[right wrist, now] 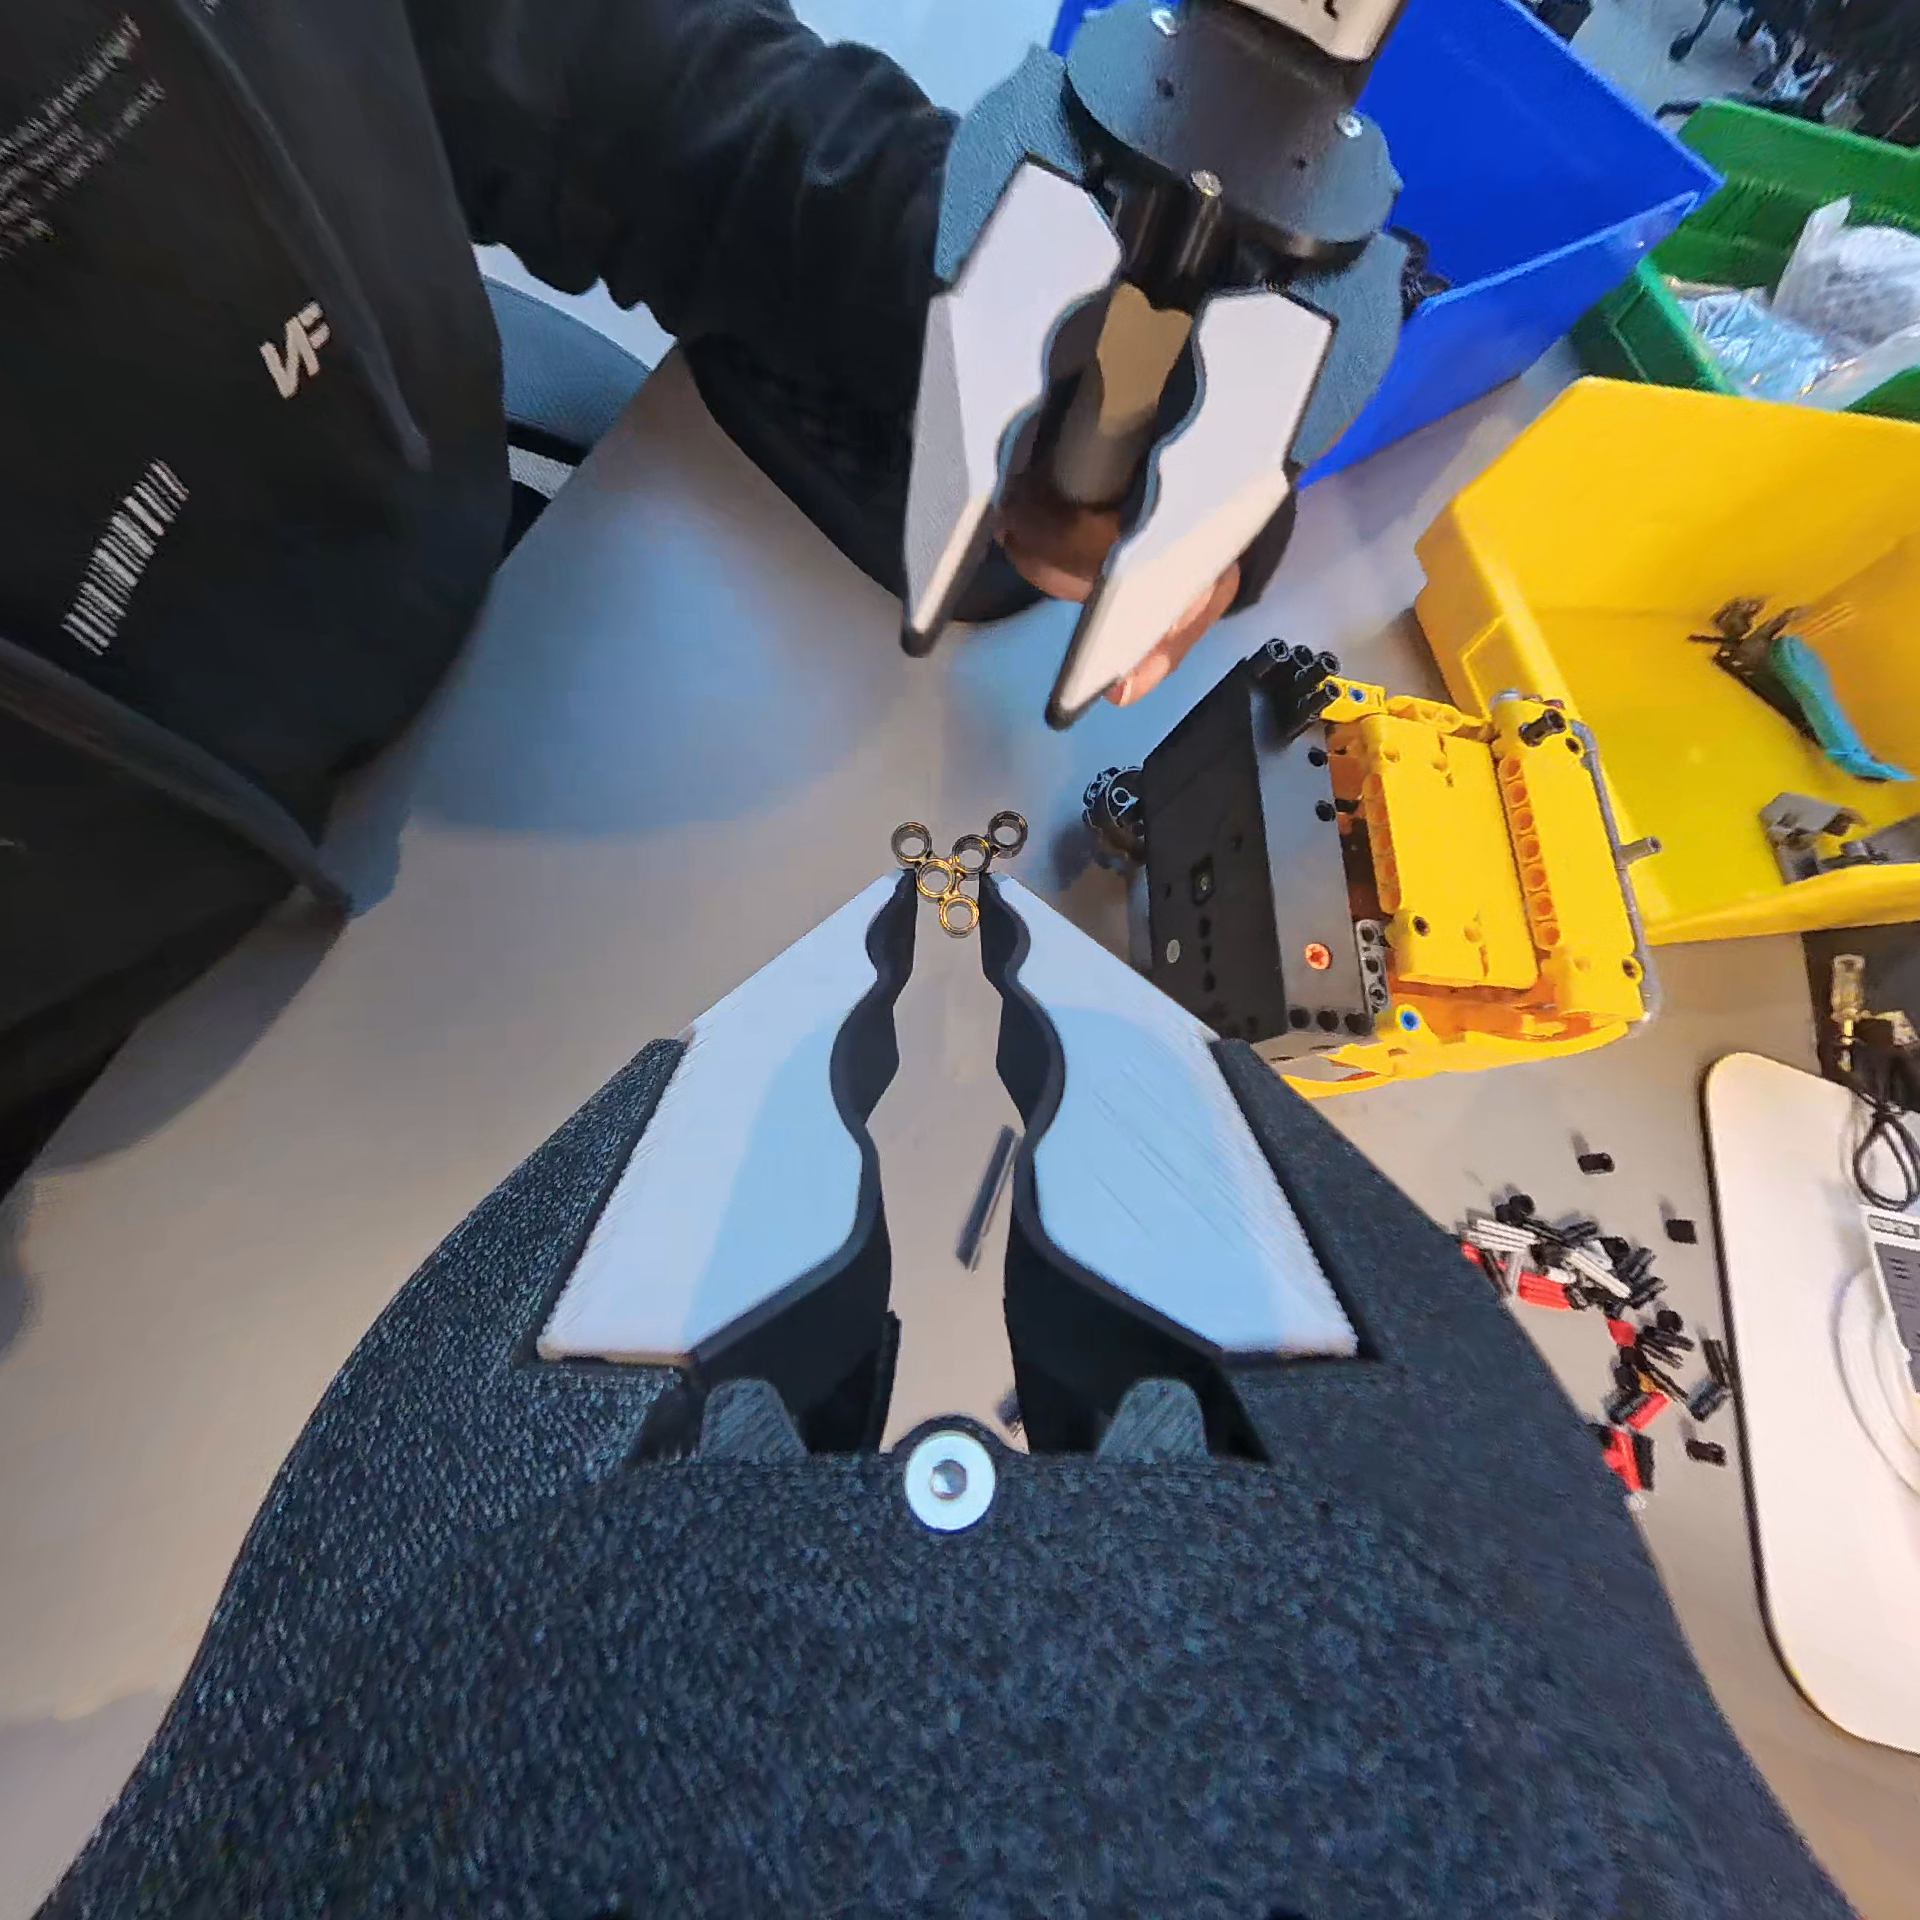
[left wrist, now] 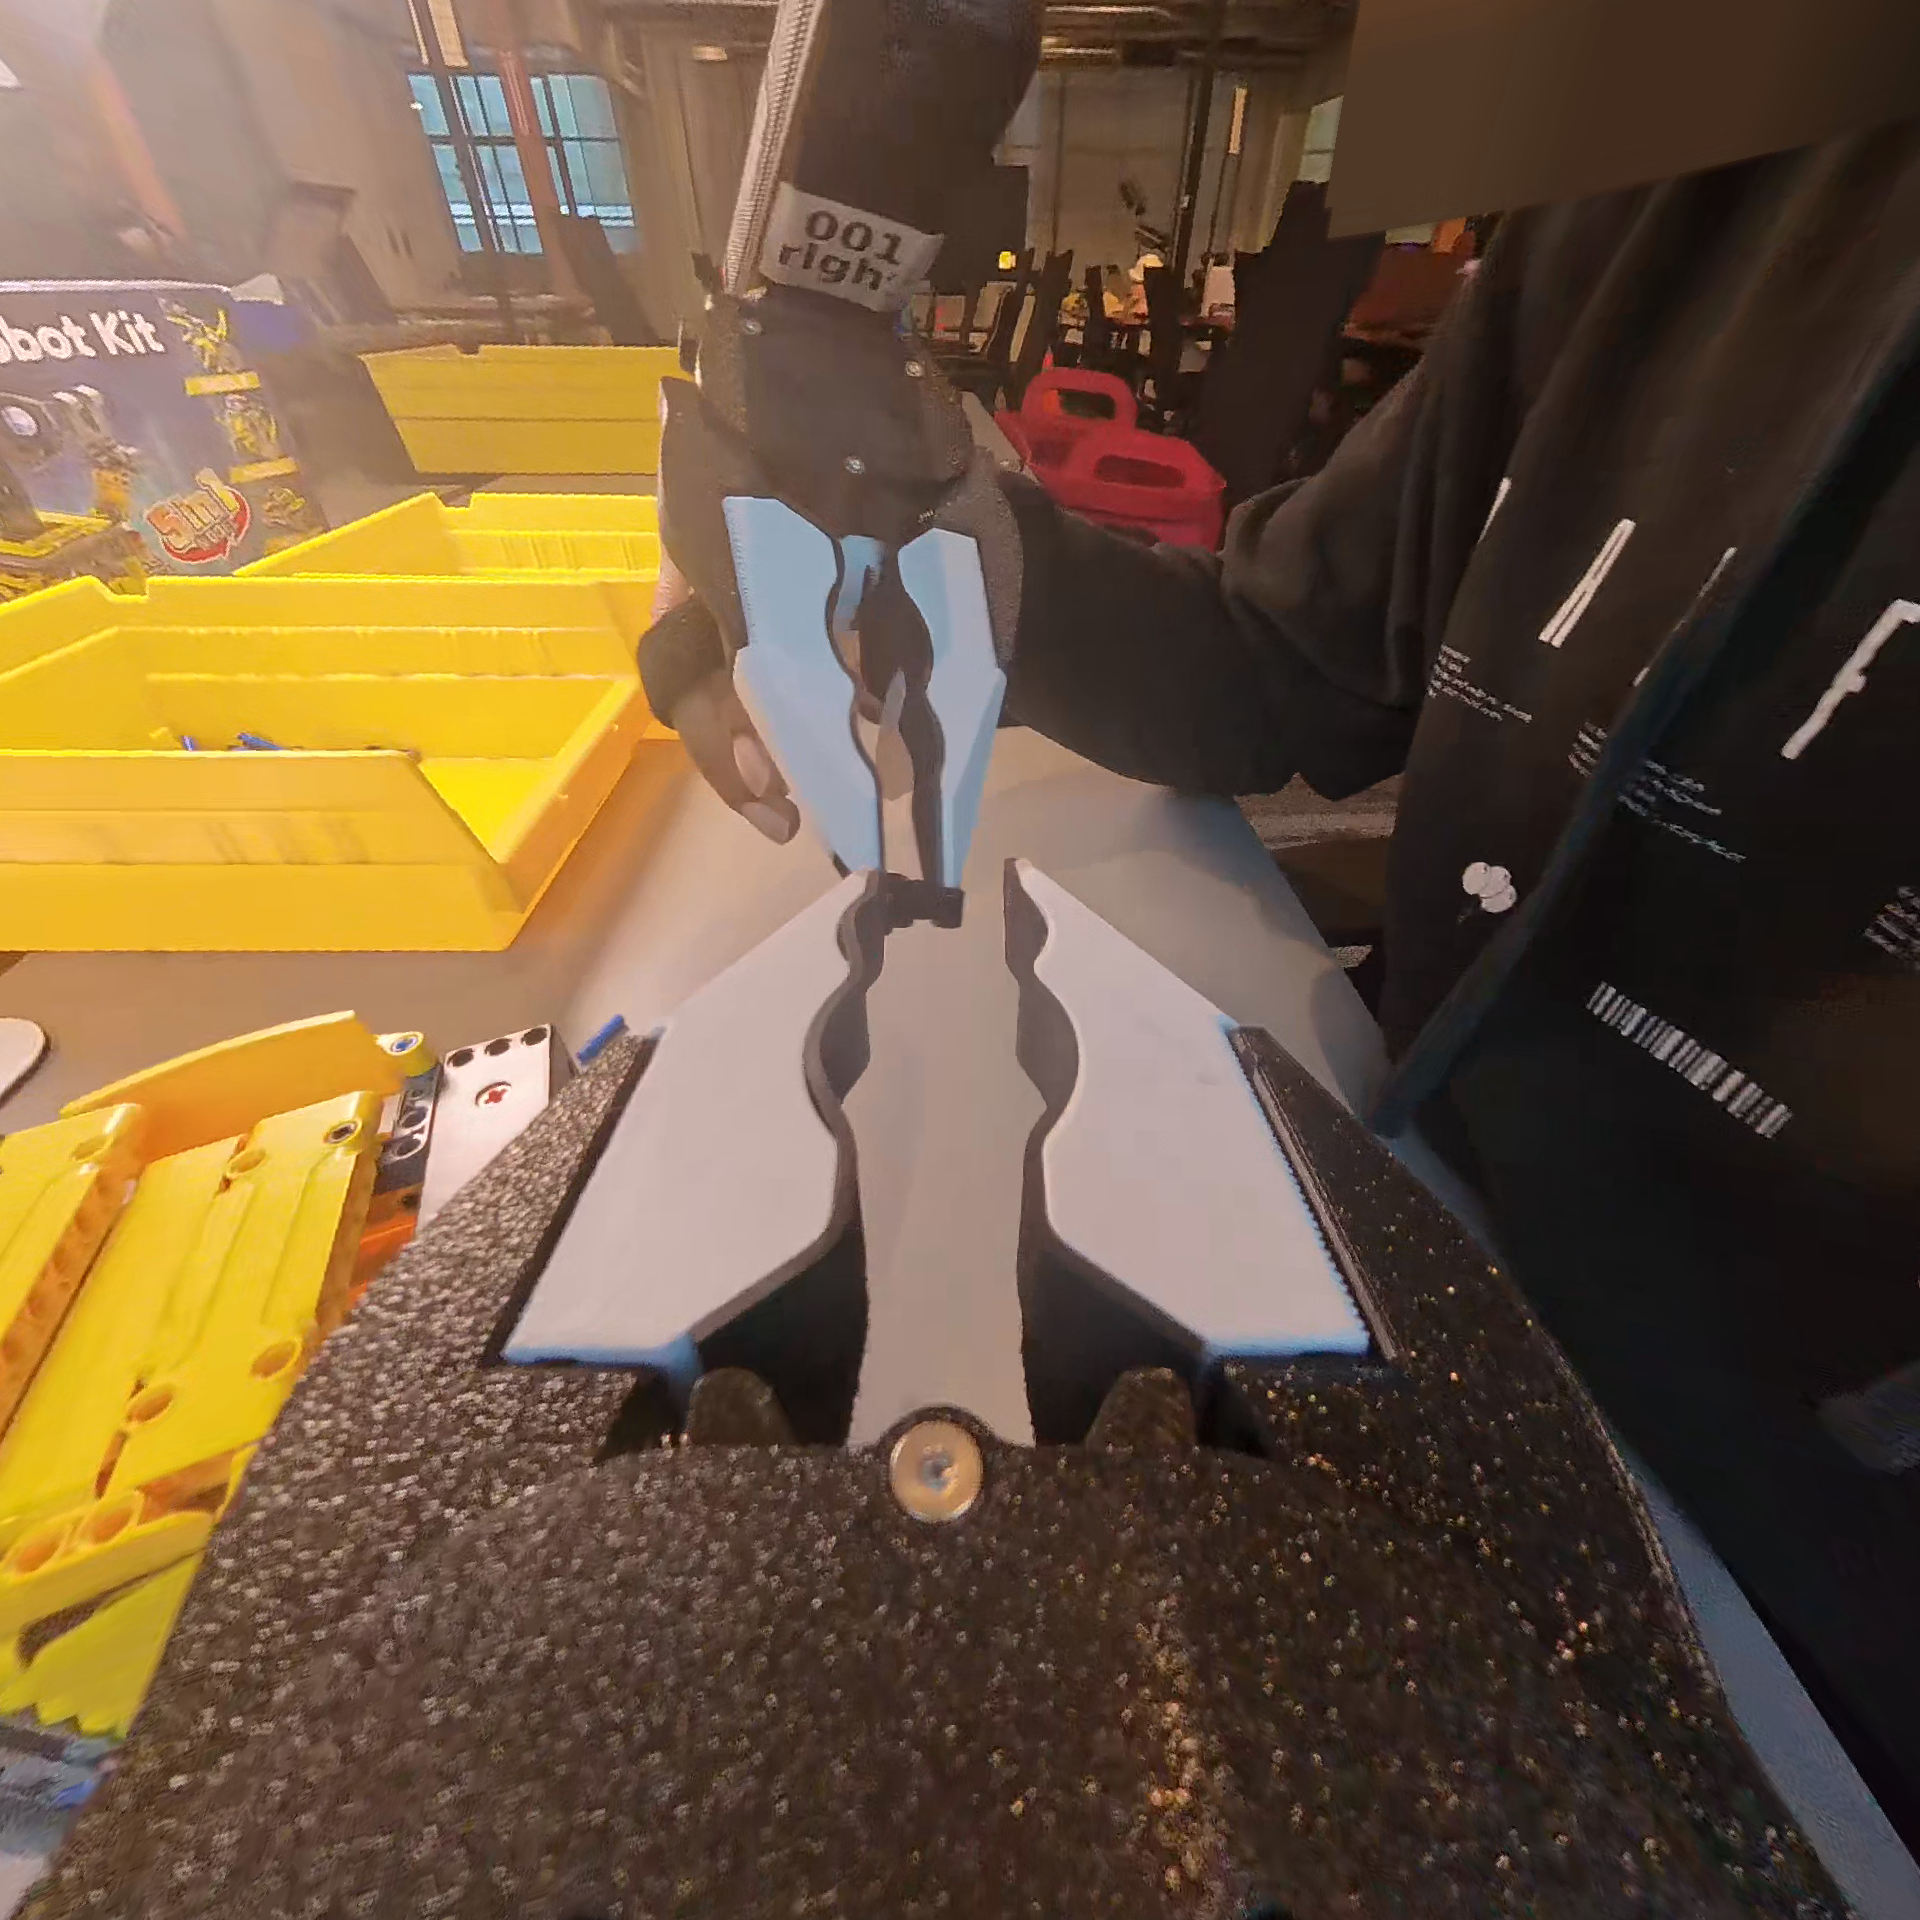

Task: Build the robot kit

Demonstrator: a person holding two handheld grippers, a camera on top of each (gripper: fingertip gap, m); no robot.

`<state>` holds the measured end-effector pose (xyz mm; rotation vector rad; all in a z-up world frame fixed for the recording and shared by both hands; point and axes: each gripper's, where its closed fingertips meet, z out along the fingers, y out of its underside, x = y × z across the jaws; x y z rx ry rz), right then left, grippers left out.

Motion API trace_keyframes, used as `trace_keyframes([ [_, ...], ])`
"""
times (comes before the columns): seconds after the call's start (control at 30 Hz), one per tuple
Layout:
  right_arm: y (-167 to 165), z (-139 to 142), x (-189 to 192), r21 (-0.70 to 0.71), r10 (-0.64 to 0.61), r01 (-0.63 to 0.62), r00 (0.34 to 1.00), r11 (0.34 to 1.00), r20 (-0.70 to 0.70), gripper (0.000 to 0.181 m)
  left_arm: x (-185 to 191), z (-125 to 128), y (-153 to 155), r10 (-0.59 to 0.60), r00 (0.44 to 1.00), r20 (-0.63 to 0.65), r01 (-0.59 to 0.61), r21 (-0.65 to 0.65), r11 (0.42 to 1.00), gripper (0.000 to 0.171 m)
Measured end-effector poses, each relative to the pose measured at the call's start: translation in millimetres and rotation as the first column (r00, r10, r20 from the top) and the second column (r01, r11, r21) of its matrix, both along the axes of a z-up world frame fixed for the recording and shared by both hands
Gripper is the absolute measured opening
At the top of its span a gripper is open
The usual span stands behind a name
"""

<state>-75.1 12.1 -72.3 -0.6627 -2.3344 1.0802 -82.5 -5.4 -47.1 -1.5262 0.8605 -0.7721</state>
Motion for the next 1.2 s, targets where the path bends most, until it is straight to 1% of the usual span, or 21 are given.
trace_keyframes([
  [0.1,3,-2,8,0.012,0.003,-0.003,1.0,1.0,0.011,0.012,2,-10,9,0.022,0.999,-0.027,-0.022,0.001,1.0,0.022],
  [0.2,4,-1,12,0.007,0.017,-0.017,1.0,1.0,0.007,0.012,5,-19,4,-0.008,1.0,-0.021,0.008,0.001,1.0,0.02],
  [0.3,-1,0,13,-0.002,0.048,-0.048,0.999,0.999,0.008,0.012,6,-29,3,-0.007,0.999,-0.039,0.006,-0.02,1.0,0.018],
  [0.47,-14,-5,13,-0.005,0.094,-0.094,0.995,0.996,0.02,0.012,10,-27,-4,-0.039,0.999,-0.011,0.039,-0.016,0.999,0.019],
  [0.57,-20,-10,13,-0.002,0.109,-0.109,0.993,0.994,0.037,0.012,15,-27,-9,-0.065,0.998,-0.026,0.065,-0.005,0.998,0.019],
  [0.77,-29,-19,15,-0.003,0.142,-0.142,0.987,0.99,0.07,0.012,19,-35,-12,-0.079,0.994,-0.073,0.078,-0.019,0.997,0.004],
  [0.8,-29,-20,14,0.001,0.138,-0.139,0.988,0.99,0.071,0.012,18,-36,-12,-0.073,0.994,-0.086,0.072,-0.021,0.997,0.003],
  [0.93,-27,-18,13,-0.011,0.131,-0.131,0.99,0.991,0.06,0.012,16,-36,-10,-0.036,0.991,-0.126,0.037,0.01,0.999,0.003],
  [1.03,-20,-15,5,-0.003,0.086,-0.086,0.996,0.996,0.027,0.013,9,-32,-4,0.038,0.989,-0.146,-0.03,0.062,0.998,0.002],
  [1.1,-12,-10,-4,0.003,0.025,-0.025,1.0,1.0,-0.017,0.015,-1,-27,1,0.113,0.982,-0.15,-0.097,0.114,0.989,0.002],
  [1.2,0,1,-17,-0.011,-0.071,0.07,0.994,0.997,-0.088,0.03,-19,-17,11,0.262,0.951,-0.165,-0.223,0.222,0.949,0.002],
])
